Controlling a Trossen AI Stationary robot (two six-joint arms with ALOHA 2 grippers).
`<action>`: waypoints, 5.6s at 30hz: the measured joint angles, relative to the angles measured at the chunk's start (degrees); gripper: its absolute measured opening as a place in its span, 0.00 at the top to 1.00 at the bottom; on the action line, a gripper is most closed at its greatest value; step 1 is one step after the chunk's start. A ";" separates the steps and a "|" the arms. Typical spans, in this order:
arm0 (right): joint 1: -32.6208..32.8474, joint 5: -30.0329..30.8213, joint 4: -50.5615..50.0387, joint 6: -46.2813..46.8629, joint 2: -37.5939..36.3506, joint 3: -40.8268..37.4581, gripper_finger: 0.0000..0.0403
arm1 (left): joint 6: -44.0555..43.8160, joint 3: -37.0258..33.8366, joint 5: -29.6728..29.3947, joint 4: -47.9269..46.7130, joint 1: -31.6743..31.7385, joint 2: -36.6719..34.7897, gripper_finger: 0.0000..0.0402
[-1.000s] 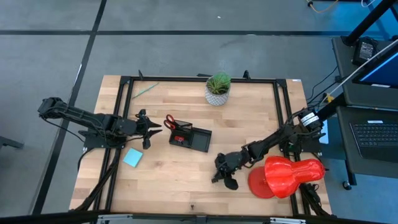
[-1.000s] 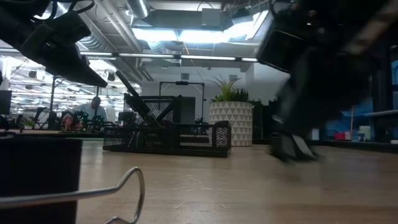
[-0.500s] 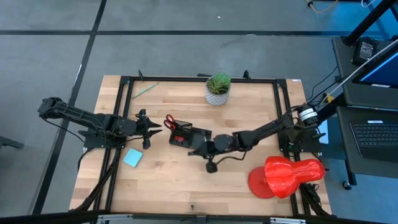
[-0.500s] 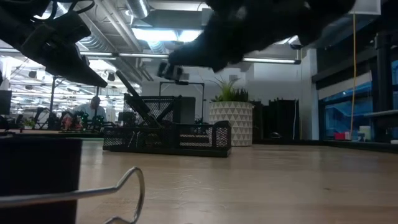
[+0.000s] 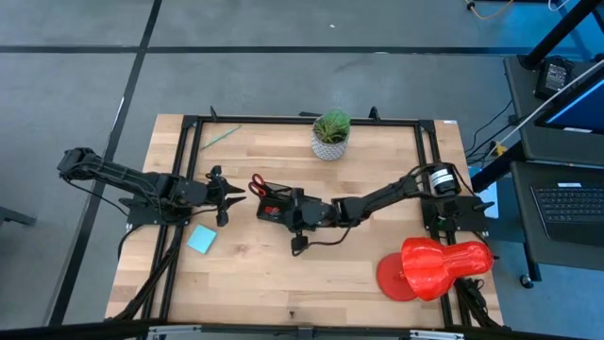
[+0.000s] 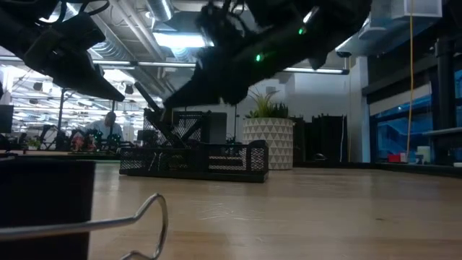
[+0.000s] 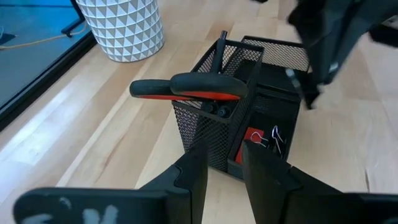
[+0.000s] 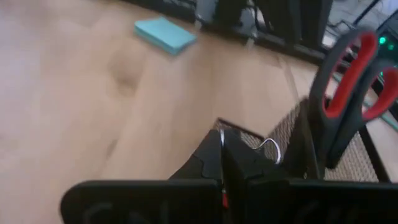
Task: Pick and place office supplies into organizer
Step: Put the top binder clip into the bottom left section of the desk organizer, then put the binder clip into the bottom left section of the desk organizer
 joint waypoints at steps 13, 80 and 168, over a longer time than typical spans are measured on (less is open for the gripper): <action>-2.66 0.01 0.12 0.12 4.08 0.09 1.00 | 0.06 0.00 0.00 -0.28 0.01 0.00 0.77; 19.35 -19.55 -2.24 9.38 2.27 0.02 0.67 | -4.58 0.02 1.31 -2.07 0.00 0.00 0.77; 13.05 5.10 -2.21 9.49 -2.74 0.07 1.00 | -4.53 0.02 1.27 -2.19 0.00 -0.01 0.77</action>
